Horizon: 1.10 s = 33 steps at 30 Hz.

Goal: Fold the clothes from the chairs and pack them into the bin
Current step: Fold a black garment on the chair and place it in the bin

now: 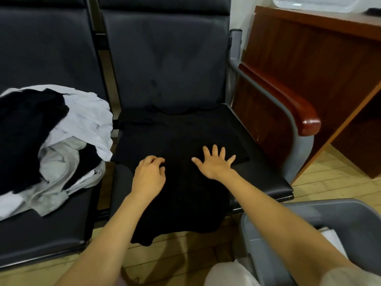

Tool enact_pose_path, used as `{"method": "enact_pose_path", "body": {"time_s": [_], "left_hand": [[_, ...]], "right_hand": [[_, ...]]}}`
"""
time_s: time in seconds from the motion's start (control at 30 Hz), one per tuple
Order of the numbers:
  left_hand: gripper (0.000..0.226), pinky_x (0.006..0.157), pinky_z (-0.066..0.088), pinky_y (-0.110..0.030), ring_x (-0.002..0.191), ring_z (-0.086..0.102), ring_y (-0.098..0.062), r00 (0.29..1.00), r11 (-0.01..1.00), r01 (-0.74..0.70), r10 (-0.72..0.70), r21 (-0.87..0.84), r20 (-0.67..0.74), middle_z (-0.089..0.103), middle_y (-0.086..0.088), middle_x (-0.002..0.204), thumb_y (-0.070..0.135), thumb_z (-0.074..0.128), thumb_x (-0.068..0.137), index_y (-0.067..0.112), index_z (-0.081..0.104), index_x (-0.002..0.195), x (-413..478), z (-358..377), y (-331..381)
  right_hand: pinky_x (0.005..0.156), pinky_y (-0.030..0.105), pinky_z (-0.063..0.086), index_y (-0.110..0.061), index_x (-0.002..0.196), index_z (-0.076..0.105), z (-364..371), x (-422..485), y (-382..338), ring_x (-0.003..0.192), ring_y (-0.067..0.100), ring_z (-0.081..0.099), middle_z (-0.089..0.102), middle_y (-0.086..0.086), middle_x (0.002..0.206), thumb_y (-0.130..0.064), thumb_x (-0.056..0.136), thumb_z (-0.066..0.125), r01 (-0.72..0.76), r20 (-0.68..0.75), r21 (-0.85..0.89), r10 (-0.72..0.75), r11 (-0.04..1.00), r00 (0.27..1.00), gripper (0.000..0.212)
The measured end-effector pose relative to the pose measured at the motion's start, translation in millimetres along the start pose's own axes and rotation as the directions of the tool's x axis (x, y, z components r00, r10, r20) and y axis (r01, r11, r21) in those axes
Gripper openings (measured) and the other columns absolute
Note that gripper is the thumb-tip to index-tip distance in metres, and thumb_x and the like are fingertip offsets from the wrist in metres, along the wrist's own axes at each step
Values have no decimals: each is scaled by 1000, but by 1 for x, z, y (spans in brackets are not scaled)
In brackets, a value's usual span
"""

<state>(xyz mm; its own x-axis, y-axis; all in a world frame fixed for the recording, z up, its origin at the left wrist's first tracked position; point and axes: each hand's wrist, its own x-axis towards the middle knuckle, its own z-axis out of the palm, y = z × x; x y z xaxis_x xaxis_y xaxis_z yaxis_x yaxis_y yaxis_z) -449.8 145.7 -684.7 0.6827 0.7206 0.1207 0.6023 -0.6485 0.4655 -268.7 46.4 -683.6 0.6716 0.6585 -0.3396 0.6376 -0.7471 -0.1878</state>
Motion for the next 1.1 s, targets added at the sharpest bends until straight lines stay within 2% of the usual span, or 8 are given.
{"method": "enact_pose_path", "body": {"time_s": [0.2, 0.37, 0.47, 0.6, 0.7, 0.8, 0.9, 1.1], "left_hand": [[54, 119, -4, -38, 148, -8, -17, 972, 965, -17, -45, 261, 230, -1, 4, 162, 44, 12, 103, 27, 5, 154, 9, 16, -35], [56, 120, -6, -41, 147, -13, -19, 954, 952, 0, -93, 307, 287, -8, 1, 161, 45, 9, 103, 24, -2, 153, 54, 16, -35], [57, 120, 3, -40, 148, 0, -23, 967, 970, -35, -28, 242, 252, 6, -6, 161, 43, 21, 104, 17, 12, 153, 64, 15, -40], [40, 104, 38, -35, 122, 46, -20, 968, 968, -252, 252, -7, -7, 51, -3, 131, 36, 53, 96, 13, 55, 129, 32, -9, -46], [37, 90, 40, -14, 101, 52, 0, 879, 878, -430, 460, -210, 124, 55, 15, 107, 57, 50, 87, 27, 65, 103, -12, -39, -51], [42, 93, 33, -8, 111, 47, 6, 814, 886, -417, 464, -203, 350, 49, 26, 114, 73, 52, 76, 42, 59, 104, -44, -54, -63], [39, 99, 30, -10, 117, 41, 10, 821, 910, -388, 414, -148, 393, 45, 27, 124, 68, 57, 78, 38, 54, 103, -56, -52, -74], [27, 95, 40, -24, 114, 52, -13, 871, 899, -436, 410, 41, 269, 57, 1, 125, 30, 51, 98, 13, 60, 117, -62, -54, -54]], "right_hand": [[114, 56, -11, -29, 154, -3, 1, 41, 2, 147, 28, -15, -11, 3, 161, -69, 93, 10, 40, -100, -43, -44, 998, 994, 73], [115, 51, -10, -29, 154, 8, -13, 73, 6, 148, 23, -11, -2, 1, 162, -63, 96, 21, 118, -113, 57, -111, 991, 987, 68], [118, 49, 2, -21, 149, 29, -16, 67, 15, 148, 23, 2, 21, 4, 157, -48, 97, 44, 261, -273, 159, -211, 952, 938, 60], [98, 42, 43, -16, 105, 68, -7, 10, 30, 112, 20, 52, 62, 1, 110, -31, 90, 64, 666, -490, 24, -572, 745, 658, 22], [85, 29, 47, -18, 95, 69, 6, -45, 45, 94, 14, 57, 63, -6, 96, -35, 91, 60, 781, -455, 26, -688, 624, 565, 20], [89, 26, 48, -20, 104, 70, 20, -79, 68, 103, 9, 56, 63, -8, 106, -50, 90, 56, 790, -338, 28, -738, 613, 585, 36], [102, 18, 37, -23, 124, 63, 22, -92, 85, 122, 2, 45, 52, -14, 129, -62, 84, 55, 739, -186, 14, -724, 674, 664, 57], [103, 36, 43, -10, 120, 63, 11, -107, 76, 121, 20, 52, 60, 5, 125, -12, 92, 61, 578, -269, 15, -553, 816, 788, 28]]}}
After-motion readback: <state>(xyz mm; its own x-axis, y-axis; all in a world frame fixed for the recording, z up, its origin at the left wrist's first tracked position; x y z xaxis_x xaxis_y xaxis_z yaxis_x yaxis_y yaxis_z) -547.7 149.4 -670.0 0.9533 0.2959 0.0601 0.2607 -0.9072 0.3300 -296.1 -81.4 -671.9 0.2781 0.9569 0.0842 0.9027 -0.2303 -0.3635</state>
